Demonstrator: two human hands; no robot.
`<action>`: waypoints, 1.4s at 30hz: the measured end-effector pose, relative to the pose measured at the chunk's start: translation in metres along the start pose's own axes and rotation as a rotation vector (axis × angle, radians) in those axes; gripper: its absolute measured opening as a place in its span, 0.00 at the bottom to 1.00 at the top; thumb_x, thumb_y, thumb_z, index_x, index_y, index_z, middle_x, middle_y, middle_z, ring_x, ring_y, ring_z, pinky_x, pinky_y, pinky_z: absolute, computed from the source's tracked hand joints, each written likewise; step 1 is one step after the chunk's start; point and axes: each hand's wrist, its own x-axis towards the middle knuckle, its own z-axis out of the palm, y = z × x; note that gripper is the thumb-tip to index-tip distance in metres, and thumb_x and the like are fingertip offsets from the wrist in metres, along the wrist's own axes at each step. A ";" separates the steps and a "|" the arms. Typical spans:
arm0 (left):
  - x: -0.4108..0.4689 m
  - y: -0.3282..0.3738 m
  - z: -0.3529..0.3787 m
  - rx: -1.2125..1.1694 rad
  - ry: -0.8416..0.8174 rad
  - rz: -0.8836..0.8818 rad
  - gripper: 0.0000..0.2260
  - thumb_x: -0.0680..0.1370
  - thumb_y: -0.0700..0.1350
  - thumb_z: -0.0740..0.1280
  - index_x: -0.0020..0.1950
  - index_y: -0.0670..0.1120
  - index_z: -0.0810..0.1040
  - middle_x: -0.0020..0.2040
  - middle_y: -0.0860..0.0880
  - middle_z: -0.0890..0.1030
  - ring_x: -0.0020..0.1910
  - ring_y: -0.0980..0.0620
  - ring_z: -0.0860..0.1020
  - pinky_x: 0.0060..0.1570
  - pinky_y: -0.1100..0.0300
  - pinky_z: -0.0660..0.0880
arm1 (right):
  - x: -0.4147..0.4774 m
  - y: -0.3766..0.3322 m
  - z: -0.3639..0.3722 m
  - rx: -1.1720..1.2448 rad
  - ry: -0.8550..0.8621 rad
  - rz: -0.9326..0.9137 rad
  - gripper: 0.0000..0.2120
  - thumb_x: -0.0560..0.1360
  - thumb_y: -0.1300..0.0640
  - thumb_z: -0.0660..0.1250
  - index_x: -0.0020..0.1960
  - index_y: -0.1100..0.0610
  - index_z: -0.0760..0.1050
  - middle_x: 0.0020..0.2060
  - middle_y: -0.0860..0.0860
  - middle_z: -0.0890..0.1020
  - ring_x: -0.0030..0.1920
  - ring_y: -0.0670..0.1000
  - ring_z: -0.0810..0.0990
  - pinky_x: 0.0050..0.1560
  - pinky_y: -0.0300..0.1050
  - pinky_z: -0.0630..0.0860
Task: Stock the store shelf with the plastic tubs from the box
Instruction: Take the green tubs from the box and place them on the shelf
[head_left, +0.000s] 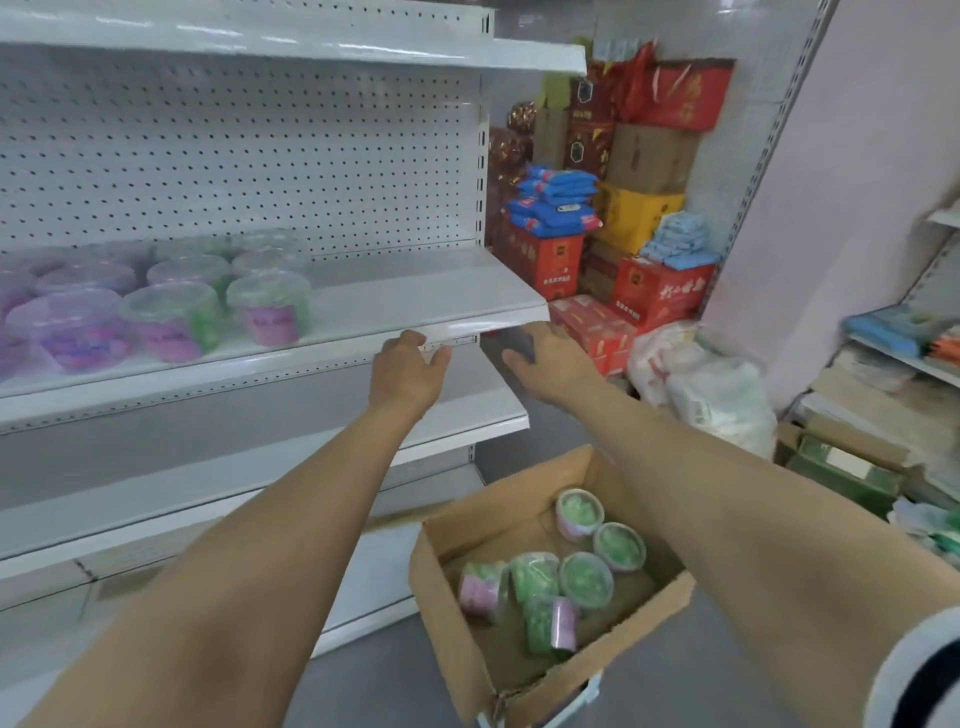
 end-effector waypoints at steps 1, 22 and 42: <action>0.003 0.001 0.017 0.001 -0.016 -0.016 0.22 0.78 0.57 0.64 0.66 0.44 0.72 0.65 0.42 0.75 0.64 0.42 0.72 0.63 0.53 0.69 | 0.007 0.015 0.002 -0.010 -0.016 0.012 0.28 0.80 0.45 0.62 0.74 0.58 0.64 0.71 0.59 0.70 0.70 0.60 0.70 0.66 0.51 0.69; -0.077 -0.135 0.294 0.169 -0.442 -0.797 0.28 0.75 0.60 0.66 0.67 0.43 0.71 0.62 0.42 0.77 0.62 0.41 0.74 0.59 0.54 0.70 | 0.015 0.302 0.198 -0.002 -0.818 0.409 0.28 0.81 0.42 0.59 0.75 0.57 0.65 0.72 0.53 0.72 0.69 0.56 0.73 0.63 0.47 0.70; -0.078 -0.264 0.382 0.140 -0.617 -0.807 0.40 0.67 0.52 0.77 0.74 0.52 0.59 0.71 0.47 0.65 0.72 0.45 0.62 0.70 0.50 0.60 | 0.032 0.335 0.371 0.029 -0.785 0.820 0.17 0.74 0.40 0.66 0.35 0.50 0.69 0.41 0.55 0.81 0.51 0.60 0.83 0.54 0.54 0.80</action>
